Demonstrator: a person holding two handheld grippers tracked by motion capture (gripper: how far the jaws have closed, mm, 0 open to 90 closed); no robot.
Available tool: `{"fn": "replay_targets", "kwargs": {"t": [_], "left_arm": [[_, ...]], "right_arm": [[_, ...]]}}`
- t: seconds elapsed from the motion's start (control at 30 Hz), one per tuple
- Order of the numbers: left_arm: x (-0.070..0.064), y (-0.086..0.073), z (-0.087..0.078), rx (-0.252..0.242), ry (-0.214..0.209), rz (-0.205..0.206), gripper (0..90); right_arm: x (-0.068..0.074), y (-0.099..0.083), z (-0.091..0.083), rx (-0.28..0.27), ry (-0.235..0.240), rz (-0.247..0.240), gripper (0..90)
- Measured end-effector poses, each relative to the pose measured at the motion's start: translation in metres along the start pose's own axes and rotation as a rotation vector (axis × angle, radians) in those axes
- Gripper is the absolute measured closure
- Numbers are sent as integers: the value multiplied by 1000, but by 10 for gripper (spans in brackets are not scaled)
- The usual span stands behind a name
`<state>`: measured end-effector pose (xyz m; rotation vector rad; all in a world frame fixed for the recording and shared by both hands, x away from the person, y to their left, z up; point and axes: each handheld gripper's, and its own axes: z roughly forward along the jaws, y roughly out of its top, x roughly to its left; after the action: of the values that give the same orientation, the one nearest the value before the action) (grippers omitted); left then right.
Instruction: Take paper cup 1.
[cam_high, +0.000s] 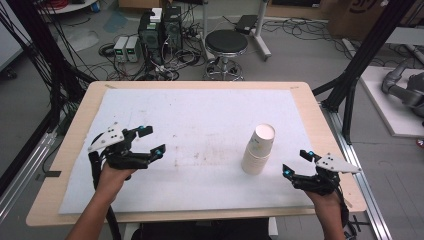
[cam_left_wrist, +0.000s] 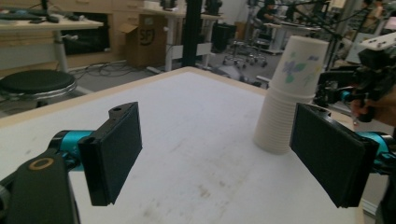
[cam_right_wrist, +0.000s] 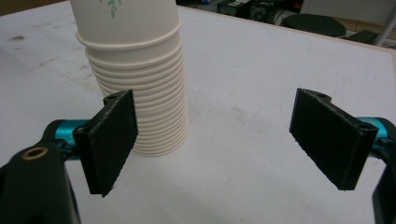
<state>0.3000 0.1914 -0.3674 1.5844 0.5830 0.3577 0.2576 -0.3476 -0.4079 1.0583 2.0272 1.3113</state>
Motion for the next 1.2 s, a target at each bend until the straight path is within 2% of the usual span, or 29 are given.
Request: {"fn": "replay_targets", "kwargs": {"t": [0.03,0.07,0.1,0.13,0.17,0.2,0.23,0.27,0.37,0.4,0.47,0.53,0.57,0.6,0.63,0.67,0.7,0.73,0.77,0.8,0.9,0.93,0.97,1.0,1.2], "left_arm": [[-5,9,12,-1,-42,6,171],[-5,9,12,-1,-42,6,171],[-11,16,25,0,-104,-2,170],[-11,16,25,0,-104,-2,170],[-16,23,38,4,-153,0,170],[-16,23,38,4,-153,0,170],[-22,28,50,12,-189,5,170],[-22,28,50,12,-189,5,170],[-30,37,71,30,-227,23,170],[-30,37,71,30,-227,23,169],[-32,41,82,47,-235,31,168],[-35,46,93,61,-248,36,166],[-38,50,105,70,-262,40,165],[-38,50,105,70,-262,40,166],[-41,54,116,79,-282,46,165],[-41,54,116,79,-282,46,166],[-46,57,128,84,-298,47,165],[-46,57,128,84,-298,47,165],[-50,60,138,99,-313,59,165],[-50,60,138,99,-313,59,165],[-59,62,157,124,-340,70,165],[-59,62,157,124,-340,70,165],[-62,63,165,133,-351,72,165],[-62,63,165,133,-351,72,165],[-74,64,194,170,-386,79,165]], "right_arm": [[0,0,0,-1,-1,5,158],[0,0,0,-2,0,7,158],[0,0,0,-2,1,5,158],[0,0,0,-2,2,6,158],[0,0,0,-2,3,0,158],[0,0,0,-2,3,0,158],[0,0,-1,0,3,1,158],[0,0,-1,0,3,1,158],[-2,-1,-1,5,10,6,158],[-2,-2,-2,6,10,7,158],[-2,-2,-2,7,9,5,158],[-2,-2,-2,4,10,4,158],[-2,-1,-2,2,12,2,158],[-2,-1,-2,3,11,7,158],[-2,-1,-2,2,12,7,158],[-2,-1,-2,2,12,4,158],[-2,-1,-1,4,13,5,158],[-2,-1,-1,4,13,5,158],[-2,-1,-1,7,13,5,158],[-2,-1,-1,7,13,5,158],[-2,-2,-1,7,16,8,158],[-2,-2,-1,5,16,8,158],[-2,-2,-2,3,15,8,158],[-2,-2,-2,4,16,11,158],[-3,-2,-2,0,20,14,158]]}}
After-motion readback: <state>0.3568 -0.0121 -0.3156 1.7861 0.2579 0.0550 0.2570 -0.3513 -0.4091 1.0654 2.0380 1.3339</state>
